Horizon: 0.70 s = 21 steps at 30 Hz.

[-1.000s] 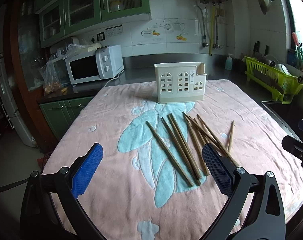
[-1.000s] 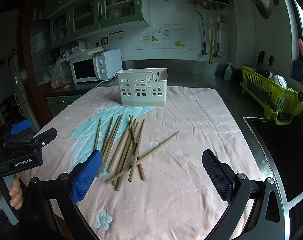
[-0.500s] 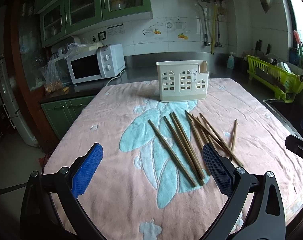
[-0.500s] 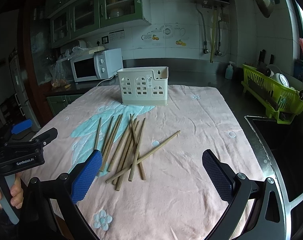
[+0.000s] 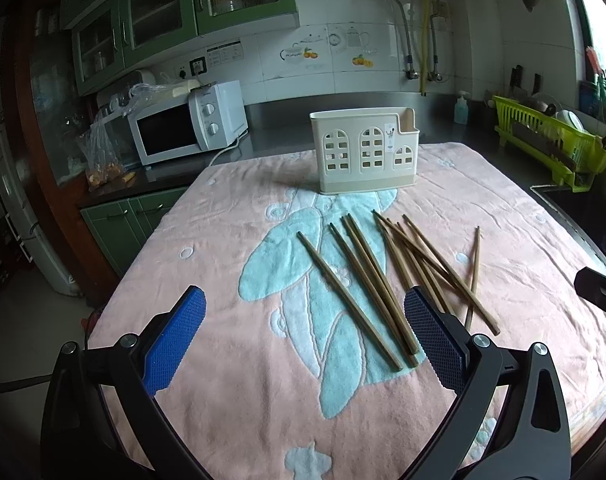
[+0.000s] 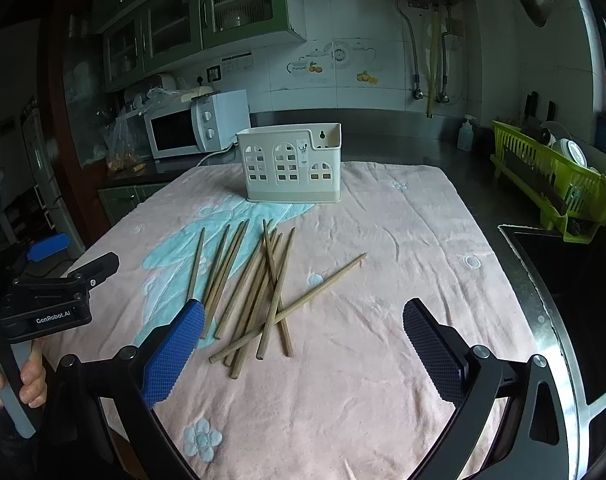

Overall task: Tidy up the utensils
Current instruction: 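Close the left tool on one wooden chopstick while the right tool grasps another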

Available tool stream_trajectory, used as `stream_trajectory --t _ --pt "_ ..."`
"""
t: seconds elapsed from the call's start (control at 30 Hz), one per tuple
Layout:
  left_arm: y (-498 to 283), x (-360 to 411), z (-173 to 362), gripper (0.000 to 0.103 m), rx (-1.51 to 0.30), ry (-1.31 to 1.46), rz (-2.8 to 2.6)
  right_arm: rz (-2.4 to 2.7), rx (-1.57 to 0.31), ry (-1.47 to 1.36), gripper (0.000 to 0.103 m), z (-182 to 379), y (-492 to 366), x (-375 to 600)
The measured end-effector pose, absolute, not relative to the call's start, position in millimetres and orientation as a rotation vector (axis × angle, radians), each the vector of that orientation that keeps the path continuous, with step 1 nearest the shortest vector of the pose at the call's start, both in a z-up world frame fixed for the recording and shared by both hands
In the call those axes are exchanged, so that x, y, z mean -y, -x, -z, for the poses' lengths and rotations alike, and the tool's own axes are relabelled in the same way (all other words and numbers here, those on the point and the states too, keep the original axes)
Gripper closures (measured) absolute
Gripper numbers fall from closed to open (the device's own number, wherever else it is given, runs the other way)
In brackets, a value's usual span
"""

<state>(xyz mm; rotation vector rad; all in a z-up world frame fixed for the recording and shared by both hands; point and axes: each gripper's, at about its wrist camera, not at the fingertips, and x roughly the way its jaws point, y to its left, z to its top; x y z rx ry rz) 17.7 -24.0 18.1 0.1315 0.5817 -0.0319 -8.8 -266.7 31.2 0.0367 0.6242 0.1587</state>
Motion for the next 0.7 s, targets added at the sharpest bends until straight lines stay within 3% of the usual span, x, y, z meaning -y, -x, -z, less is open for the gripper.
stream_trajectory --t 0.1,0.2,0.7 --pt "-20.5 20.8 -16.6 0.005 -0.594 -0.112 0.038 -0.167 -0.64 -0.034 0.008 -25.1 4.9 263.7" --pt "-23.0 17.6 -15.2 0.005 -0.595 -0.108 0.027 -0.187 -0.659 -0.037 0.021 -19.1 0.2 259.2" --pt "-35.1 1.5 -2.2 0.013 -0.62 -0.067 0.012 -0.259 -0.779 -0.041 0.05 25.1 -27.4 228.6"
